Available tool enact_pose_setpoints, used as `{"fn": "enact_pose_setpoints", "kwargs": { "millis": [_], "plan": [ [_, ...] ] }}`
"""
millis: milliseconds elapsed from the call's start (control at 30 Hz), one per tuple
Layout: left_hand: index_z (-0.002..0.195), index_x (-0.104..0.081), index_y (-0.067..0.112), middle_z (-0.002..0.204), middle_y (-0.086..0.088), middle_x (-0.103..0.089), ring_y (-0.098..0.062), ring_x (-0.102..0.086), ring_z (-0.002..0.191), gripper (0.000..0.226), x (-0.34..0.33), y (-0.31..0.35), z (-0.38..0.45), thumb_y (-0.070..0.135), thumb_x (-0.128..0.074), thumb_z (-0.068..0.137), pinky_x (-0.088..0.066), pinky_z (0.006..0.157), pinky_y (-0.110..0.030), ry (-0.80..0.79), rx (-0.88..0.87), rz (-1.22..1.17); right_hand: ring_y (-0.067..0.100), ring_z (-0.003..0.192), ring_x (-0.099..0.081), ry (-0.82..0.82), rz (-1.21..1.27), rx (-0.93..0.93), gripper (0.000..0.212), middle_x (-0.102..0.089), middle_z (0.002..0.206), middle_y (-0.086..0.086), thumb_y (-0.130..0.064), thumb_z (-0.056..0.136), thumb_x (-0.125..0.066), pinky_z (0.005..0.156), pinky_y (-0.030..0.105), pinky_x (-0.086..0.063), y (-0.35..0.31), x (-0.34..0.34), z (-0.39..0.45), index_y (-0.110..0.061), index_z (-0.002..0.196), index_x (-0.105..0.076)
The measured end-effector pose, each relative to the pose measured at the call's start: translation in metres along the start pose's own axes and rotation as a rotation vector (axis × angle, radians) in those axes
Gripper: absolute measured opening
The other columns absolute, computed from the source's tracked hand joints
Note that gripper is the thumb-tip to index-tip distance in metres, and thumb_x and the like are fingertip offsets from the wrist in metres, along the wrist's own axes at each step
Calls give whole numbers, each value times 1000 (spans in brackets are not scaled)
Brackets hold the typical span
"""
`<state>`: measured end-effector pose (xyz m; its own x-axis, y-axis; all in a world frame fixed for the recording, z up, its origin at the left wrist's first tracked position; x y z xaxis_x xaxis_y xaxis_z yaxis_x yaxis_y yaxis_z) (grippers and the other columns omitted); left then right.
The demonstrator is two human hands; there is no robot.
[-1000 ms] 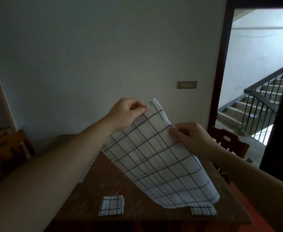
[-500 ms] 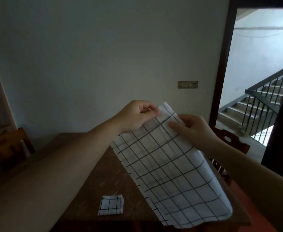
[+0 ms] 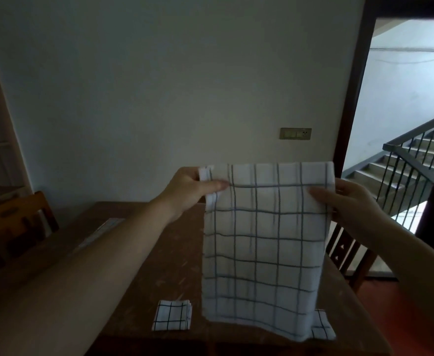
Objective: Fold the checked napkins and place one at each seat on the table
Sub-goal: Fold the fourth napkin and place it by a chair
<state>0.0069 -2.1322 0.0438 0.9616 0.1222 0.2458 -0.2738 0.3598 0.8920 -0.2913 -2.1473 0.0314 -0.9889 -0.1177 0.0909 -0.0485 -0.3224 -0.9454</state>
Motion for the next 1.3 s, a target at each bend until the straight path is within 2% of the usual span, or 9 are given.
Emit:
{"fn": "enact_pose_setpoints", "kwargs": {
  "millis": [33,100,233,367,600,767,967,1200,1300],
  "plan": [
    [85,-75,13,83,4,-76,-10,-72,85,5,-4,0,-3,16,-74,82,-54,77,-18,36,-18,-25,19,82,-72,-3,-6,-14,19,-73,92,8,-22,79,-67,68,32,-57,1,0,0,-12,94,-67],
    [84,-75,15,80,7,-76,-5,-72,82,5,-11,-1,-6,17,-70,86,-52,71,-12,67,-40,-70,21,80,-72,39,-3,-4,16,-72,94,14,-19,83,-66,69,34,-56,2,2,0,-7,93,-69],
    [90,-75,14,89,1,-77,-12,-73,86,7,-23,-6,-7,15,-73,83,-56,73,-20,52,8,-152,26,85,-71,76,44,1,19,-73,94,14,-21,82,-65,73,39,-56,3,5,-2,-7,94,-69],
    [90,-75,11,93,-7,-76,-19,-73,87,11,-25,-8,-6,12,-77,79,-58,81,-29,115,21,-169,18,79,-73,68,5,4,13,-76,86,6,-19,86,-63,70,32,-55,3,10,-3,-10,92,-70],
    [86,-75,15,86,1,-76,-10,-73,81,4,-24,-3,-8,13,-74,82,-56,72,-19,100,6,-187,12,73,-73,82,-13,32,7,-76,80,-1,-13,88,-63,59,22,-58,-2,13,-7,-14,87,-69],
    [85,-74,13,87,-6,-75,-17,-71,83,6,-24,-1,-9,14,-69,87,-56,82,-31,80,24,-183,12,71,-73,91,-11,64,8,-75,77,0,-9,86,-63,55,20,-58,-4,12,-10,-15,89,-68],
    [90,-74,10,100,-15,-74,-25,-71,95,8,-24,7,-9,15,-68,88,-56,87,-34,34,12,-190,22,83,-72,66,-6,18,16,-74,90,10,-20,87,-61,72,33,-61,-3,18,-7,-8,93,-69],
    [83,-75,15,84,0,-76,-13,-73,82,7,-25,10,-7,10,-75,80,-55,73,-21,95,-24,-225,32,93,-67,27,-52,-12,24,-70,99,20,-19,93,-54,81,43,-55,-6,20,-8,1,97,-66],
    [81,-75,16,83,-2,-76,-15,-73,80,6,-25,10,-4,11,-77,78,-56,72,-25,109,-13,-243,30,91,-68,16,-46,-36,23,-70,97,17,-18,94,-52,81,41,-56,-6,20,-7,-1,95,-66]
  ]
}}
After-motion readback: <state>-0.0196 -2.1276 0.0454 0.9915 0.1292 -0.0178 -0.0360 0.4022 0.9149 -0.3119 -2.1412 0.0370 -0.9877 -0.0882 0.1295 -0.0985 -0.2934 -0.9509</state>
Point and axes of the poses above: each hand's wrist, its own z-axis towards the middle knuckle, its own x-axis out of the back of the hand, y = z × x, the point moved 4 cm from there along z, towards the middle knuckle
